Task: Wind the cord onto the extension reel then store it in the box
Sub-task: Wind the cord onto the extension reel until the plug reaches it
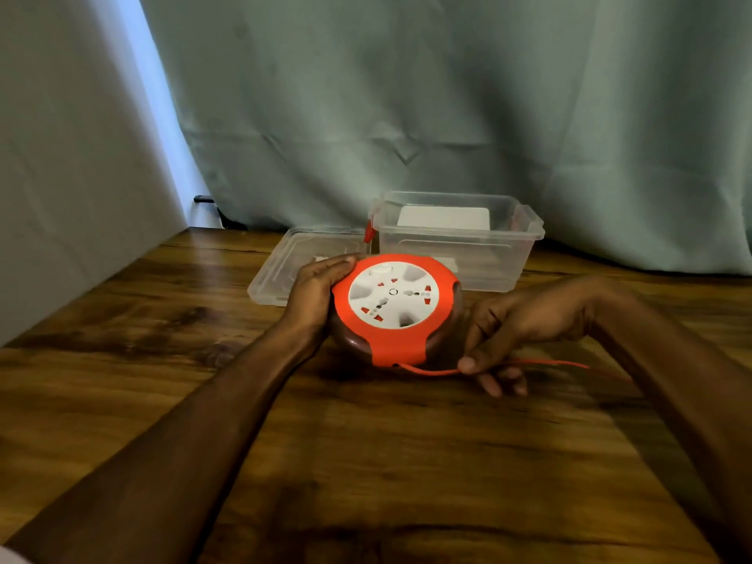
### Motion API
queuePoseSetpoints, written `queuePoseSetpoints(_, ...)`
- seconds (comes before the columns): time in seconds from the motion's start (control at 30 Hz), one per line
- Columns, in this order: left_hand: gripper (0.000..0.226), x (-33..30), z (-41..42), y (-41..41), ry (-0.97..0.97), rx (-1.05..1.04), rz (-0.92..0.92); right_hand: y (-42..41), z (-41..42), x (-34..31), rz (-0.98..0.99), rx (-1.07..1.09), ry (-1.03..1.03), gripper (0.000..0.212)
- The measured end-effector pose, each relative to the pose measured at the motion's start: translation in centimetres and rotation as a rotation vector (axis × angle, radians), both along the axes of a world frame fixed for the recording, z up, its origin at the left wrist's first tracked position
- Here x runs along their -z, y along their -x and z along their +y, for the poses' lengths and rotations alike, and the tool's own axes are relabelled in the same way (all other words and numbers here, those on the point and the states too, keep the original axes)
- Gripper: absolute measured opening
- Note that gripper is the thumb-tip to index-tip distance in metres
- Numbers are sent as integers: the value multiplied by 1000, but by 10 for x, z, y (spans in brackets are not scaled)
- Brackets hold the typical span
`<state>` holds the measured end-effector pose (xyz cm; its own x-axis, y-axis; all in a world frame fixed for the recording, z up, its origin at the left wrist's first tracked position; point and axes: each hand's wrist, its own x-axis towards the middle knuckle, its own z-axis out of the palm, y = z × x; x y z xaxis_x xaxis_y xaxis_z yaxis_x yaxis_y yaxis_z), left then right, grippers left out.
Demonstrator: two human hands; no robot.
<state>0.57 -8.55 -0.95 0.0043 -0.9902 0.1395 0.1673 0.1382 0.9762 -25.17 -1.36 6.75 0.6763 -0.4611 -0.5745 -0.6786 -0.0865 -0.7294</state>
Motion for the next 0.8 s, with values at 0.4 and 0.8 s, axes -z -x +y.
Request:
queuePoseSetpoints(0.4, 27, 0, 6, 6, 2, 145, -225, 7, -11, -20, 310, 180, 740, 15)
queuePoseSetpoints(0.8, 25, -1, 16, 12, 60, 193, -398, -38, 4, -11, 479, 132, 1087, 60)
